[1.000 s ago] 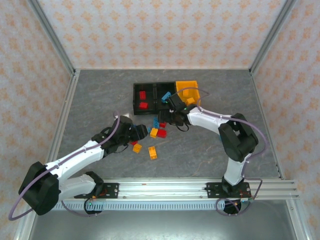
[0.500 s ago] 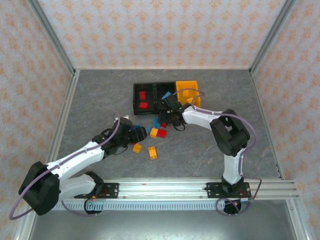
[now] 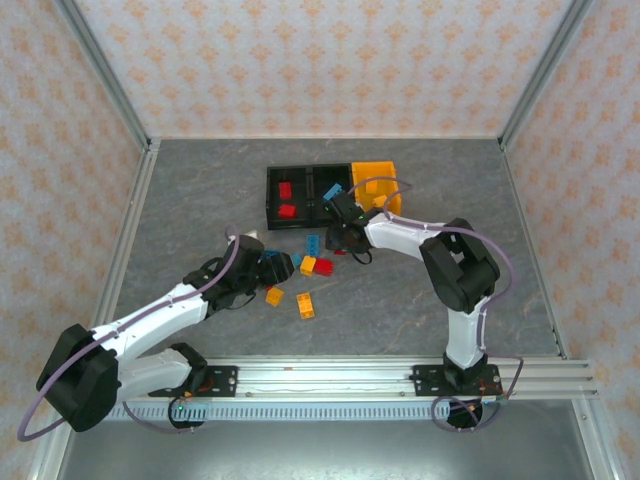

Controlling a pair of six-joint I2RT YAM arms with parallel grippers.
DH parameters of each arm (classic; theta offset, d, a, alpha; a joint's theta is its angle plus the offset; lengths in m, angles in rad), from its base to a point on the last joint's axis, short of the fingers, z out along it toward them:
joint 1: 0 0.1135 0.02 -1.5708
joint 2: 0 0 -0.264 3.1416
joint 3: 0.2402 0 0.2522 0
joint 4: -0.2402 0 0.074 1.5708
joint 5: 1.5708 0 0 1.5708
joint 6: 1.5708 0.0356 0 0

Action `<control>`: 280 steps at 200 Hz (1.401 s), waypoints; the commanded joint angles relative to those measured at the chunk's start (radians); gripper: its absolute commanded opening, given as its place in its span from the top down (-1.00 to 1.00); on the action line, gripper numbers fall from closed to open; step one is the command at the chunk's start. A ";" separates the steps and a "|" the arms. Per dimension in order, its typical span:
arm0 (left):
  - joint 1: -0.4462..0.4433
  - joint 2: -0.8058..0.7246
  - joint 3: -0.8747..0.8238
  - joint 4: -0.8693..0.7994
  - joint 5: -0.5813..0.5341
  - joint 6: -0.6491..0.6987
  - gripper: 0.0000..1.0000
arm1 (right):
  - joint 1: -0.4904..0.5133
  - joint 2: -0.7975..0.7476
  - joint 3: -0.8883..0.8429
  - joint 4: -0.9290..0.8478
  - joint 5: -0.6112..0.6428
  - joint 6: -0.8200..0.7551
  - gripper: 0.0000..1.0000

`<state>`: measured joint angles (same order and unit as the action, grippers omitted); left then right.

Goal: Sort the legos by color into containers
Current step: Pick up the lego from the center of the table, then place the lego in the container.

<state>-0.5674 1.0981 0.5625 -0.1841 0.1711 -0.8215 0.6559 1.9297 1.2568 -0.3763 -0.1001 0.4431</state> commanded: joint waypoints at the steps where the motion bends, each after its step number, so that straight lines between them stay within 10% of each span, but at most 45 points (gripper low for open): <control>1: 0.003 -0.017 0.006 0.010 -0.029 -0.011 -0.49 | 0.005 -0.003 0.025 -0.030 0.036 -0.005 0.19; 87: 0.003 -0.196 -0.127 -0.038 -0.107 -0.152 -0.49 | 0.018 -0.136 0.161 -0.118 0.000 -0.078 0.50; 193: -0.003 -0.426 -0.217 -0.182 -0.141 -0.254 -0.48 | 0.050 0.376 0.945 -0.305 -0.052 -0.158 0.48; 280: -0.003 -0.430 -0.223 -0.182 -0.158 -0.250 -0.48 | 0.051 0.567 1.146 -0.286 -0.093 -0.131 0.14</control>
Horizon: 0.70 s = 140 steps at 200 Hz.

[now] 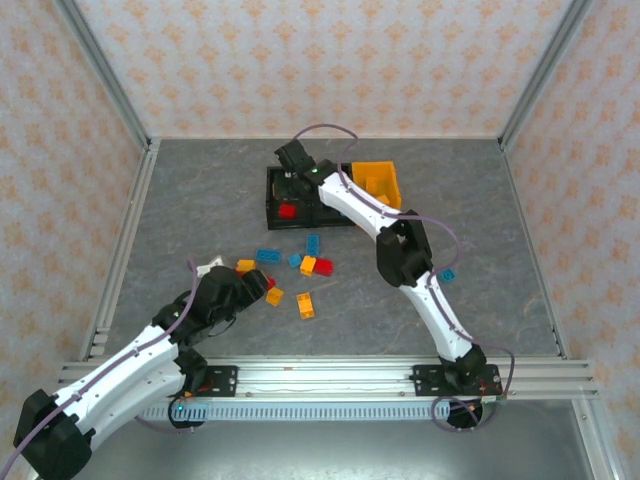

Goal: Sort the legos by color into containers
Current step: Place the lego in the container.

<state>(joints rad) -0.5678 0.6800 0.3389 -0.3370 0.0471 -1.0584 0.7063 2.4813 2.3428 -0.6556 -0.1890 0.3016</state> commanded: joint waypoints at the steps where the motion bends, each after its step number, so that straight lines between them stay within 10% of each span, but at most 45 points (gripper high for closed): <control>1: -0.003 -0.012 0.000 -0.029 -0.035 -0.013 -0.48 | 0.001 0.017 0.061 -0.007 -0.004 0.010 0.11; 76: 0.013 0.059 0.075 -0.049 -0.070 0.058 -0.48 | 0.002 -0.103 0.029 -0.013 -0.012 0.001 -0.13; 140: 0.039 0.052 0.162 -0.165 -0.142 0.109 -0.49 | 0.018 -0.476 -0.454 0.158 -0.035 -0.025 -0.13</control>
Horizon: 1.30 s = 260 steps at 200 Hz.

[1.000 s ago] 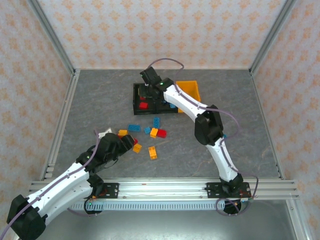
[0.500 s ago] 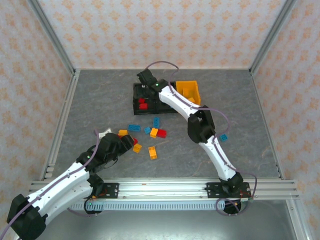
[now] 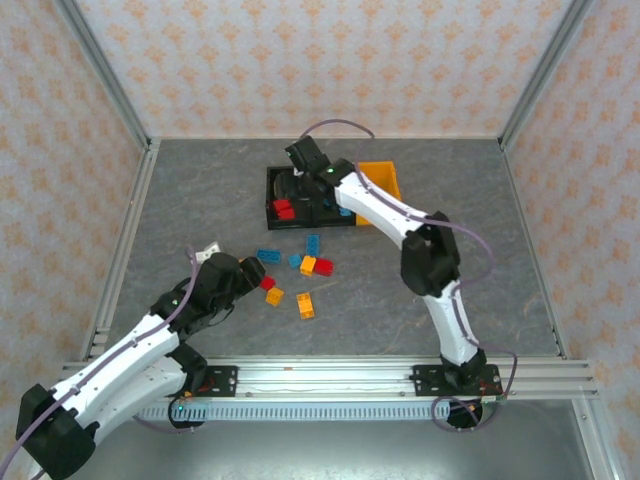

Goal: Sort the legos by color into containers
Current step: Place the lego in the container, then pick up the lego from the center of the table.

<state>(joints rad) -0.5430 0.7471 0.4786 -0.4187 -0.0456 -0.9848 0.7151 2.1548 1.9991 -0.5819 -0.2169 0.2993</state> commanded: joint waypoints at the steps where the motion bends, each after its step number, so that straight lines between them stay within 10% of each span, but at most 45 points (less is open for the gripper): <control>1: 0.015 -0.015 0.023 -0.085 -0.050 0.035 -0.49 | 0.009 -0.155 -0.118 0.086 -0.008 -0.024 -0.13; 112: 0.025 0.063 0.041 -0.061 0.005 0.114 -0.51 | 0.009 -0.594 -0.837 0.222 0.020 0.017 -0.42; 260: 0.025 0.201 0.087 0.045 0.160 0.189 -0.53 | 0.009 -0.643 -1.110 0.412 -0.067 -0.199 -0.52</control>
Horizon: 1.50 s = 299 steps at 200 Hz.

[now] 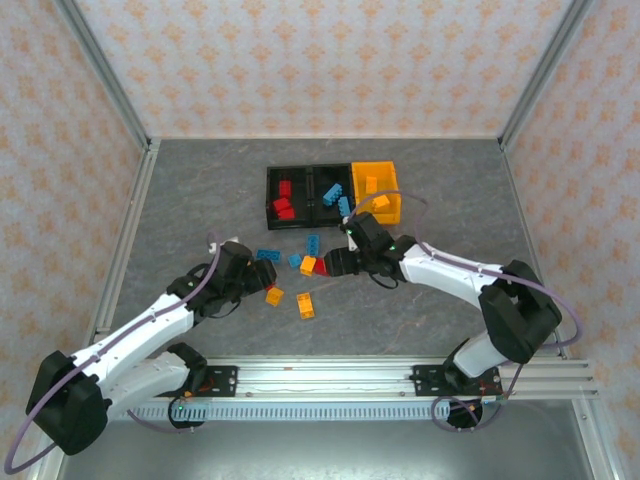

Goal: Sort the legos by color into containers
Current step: Pick up the lego from the center of the table.

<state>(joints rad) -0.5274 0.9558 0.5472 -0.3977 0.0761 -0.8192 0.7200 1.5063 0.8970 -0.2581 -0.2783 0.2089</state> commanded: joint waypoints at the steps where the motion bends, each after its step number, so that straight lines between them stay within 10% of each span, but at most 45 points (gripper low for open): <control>1: 0.009 -0.008 0.018 0.025 0.039 0.022 -0.53 | 0.004 0.007 -0.008 0.090 -0.005 -0.110 -0.52; 166: 0.012 -0.049 -0.056 0.054 0.050 0.003 -0.53 | 0.059 0.250 0.057 0.206 -0.080 -0.241 -0.42; 299: 0.014 -0.069 -0.055 0.048 0.047 -0.007 -0.53 | 0.117 0.244 0.074 0.121 0.063 -0.232 0.42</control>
<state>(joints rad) -0.5270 0.9066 0.4999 -0.3614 0.1242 -0.8135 0.8307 1.7794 0.9630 -0.0898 -0.2577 -0.0254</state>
